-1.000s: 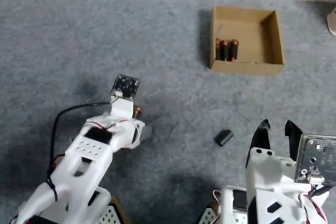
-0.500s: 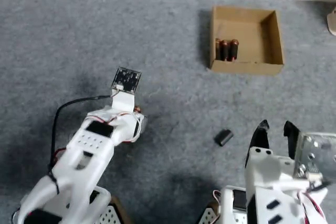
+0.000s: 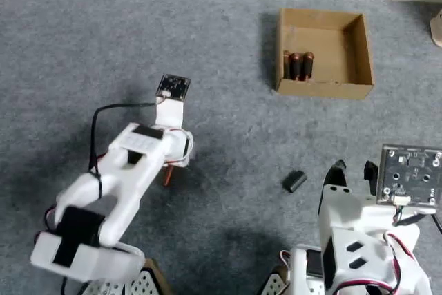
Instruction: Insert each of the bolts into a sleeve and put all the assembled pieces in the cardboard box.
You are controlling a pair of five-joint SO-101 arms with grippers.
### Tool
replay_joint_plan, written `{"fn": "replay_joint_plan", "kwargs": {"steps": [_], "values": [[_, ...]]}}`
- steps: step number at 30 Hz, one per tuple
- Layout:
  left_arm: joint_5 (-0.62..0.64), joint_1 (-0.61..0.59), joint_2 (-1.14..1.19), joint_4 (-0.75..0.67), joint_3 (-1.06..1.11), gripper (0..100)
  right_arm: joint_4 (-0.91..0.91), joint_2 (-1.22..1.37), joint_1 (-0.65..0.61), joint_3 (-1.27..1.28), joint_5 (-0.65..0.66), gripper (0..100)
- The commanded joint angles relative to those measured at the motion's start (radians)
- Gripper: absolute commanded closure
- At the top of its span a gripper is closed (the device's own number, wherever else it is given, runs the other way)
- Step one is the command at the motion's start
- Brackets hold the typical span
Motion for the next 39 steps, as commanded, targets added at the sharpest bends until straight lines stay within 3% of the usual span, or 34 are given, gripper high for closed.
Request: {"fn": "replay_joint_plan", "kwargs": {"steps": [1, 6, 8, 15, 18, 24, 29, 39], "values": [[0.009, -0.027, 0.045, -0.011, -0.067, 82, 0.010, -0.038, 0.005, 0.005, 0.014, 87.8], [0.009, -0.021, 0.038, -0.011, -0.067, 100, -0.058, -0.048, -0.105, 0.272, -0.002, 99.1], [0.009, -0.021, 0.038, -0.012, -0.065, 97, -0.133, -0.048, -0.111, 0.398, -0.048, 98.1], [0.009, -0.025, 0.038, -0.012, -0.062, 99, -0.433, -0.050, -0.111, 0.694, -0.167, 94.3], [0.011, -0.025, 0.036, -0.012, -0.054, 99, -0.493, -0.048, -0.110, 0.765, -0.190, 88.2], [0.112, -0.028, 0.035, -0.012, -0.051, 99, -0.578, -0.048, -0.110, 0.906, -0.304, 87.8], [0.124, -0.028, 0.035, -0.011, -0.050, 99, -0.582, -0.012, -0.110, 0.949, -0.356, 88.0], [0.124, -0.030, 0.035, -0.011, -0.048, 99, -0.647, 0.381, -0.081, 0.852, -0.410, 91.0]]}}
